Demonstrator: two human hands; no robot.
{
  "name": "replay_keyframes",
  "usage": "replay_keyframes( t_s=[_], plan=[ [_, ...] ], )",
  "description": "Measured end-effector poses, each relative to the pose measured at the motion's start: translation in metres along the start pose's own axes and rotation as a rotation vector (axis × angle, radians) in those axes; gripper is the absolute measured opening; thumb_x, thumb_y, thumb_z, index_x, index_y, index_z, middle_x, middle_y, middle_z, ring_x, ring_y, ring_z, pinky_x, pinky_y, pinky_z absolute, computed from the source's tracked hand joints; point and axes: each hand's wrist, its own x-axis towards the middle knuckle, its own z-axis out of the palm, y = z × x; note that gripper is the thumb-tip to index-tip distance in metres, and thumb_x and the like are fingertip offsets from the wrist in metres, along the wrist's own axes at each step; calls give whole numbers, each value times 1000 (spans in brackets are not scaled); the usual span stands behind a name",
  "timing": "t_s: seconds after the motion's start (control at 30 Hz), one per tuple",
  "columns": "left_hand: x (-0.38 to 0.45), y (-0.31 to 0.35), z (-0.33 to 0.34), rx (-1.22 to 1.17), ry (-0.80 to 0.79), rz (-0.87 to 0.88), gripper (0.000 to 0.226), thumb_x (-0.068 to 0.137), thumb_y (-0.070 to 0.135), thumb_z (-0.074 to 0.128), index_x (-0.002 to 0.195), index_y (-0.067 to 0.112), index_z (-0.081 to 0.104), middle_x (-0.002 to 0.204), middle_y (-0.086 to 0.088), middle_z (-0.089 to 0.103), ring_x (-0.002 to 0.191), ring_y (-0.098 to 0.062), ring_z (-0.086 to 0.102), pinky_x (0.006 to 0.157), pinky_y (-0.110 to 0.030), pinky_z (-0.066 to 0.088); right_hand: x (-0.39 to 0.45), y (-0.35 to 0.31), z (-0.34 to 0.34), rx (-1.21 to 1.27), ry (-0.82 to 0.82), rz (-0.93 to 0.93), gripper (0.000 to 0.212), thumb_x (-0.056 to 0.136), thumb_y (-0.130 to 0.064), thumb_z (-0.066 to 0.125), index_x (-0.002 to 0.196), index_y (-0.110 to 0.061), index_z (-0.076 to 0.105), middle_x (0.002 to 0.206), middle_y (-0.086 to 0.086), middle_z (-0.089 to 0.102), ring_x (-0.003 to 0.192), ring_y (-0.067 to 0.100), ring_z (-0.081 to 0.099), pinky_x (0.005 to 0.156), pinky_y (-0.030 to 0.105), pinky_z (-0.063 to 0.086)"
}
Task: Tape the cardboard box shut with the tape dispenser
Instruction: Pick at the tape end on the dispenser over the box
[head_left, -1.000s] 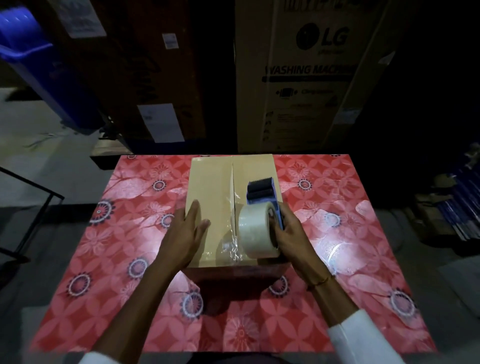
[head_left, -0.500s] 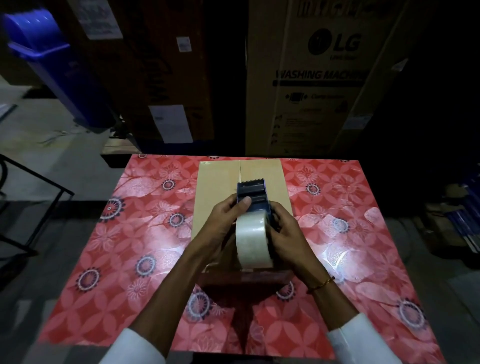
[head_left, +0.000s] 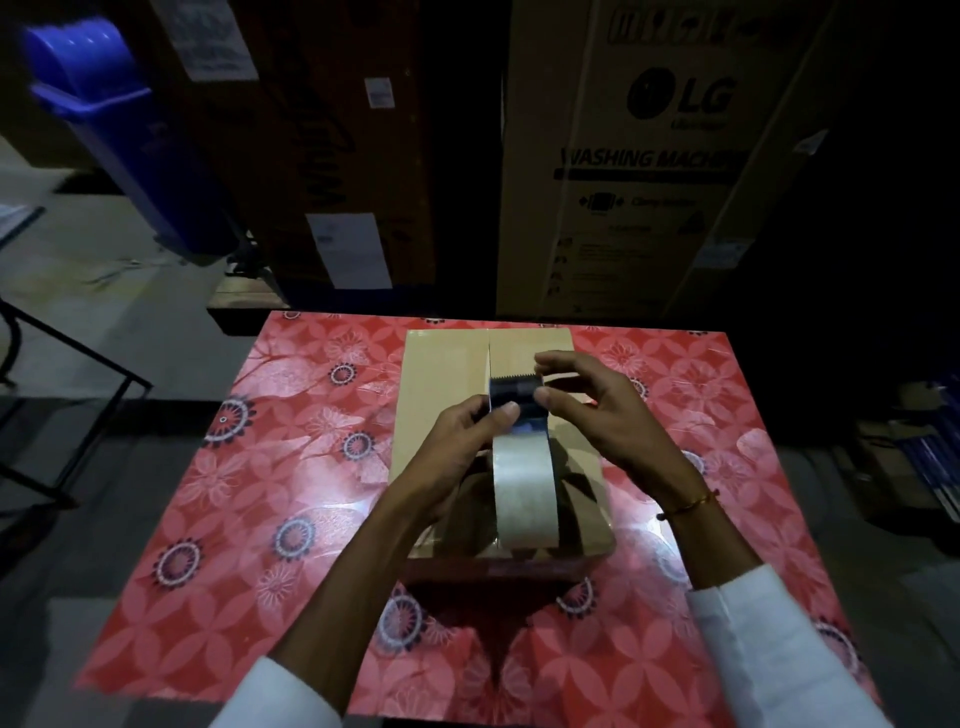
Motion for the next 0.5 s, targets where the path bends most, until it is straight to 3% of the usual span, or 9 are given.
replay_keyframes(
  t_s=[0.2,0.37,0.5],
  plan=[
    [-2,3,3,70,-1,-8,34,94,32,62,127,22,61,114,-11,73,97,-31,70,81,-40,52,13,10,12,-60,76,-52,8,95,-12,67,101,-9,73,108,5,67,102,17,67,90,34,58],
    [8,4,6,60,51,-84,38,93,46,59,121,20,61,114,-10,70,107,-34,67,90,-42,52,25,17,24,-128,96,-23,8,97,-13,64,97,-8,70,104,7,66,97,22,67,87,42,60],
    [21,4,9,58,141,-173,40,92,45,59,115,12,63,109,-16,70,91,-29,67,77,-37,52,36,25,31,-191,91,31,5,97,-20,63,94,-18,67,104,2,67,96,22,67,85,50,59]
  ],
)
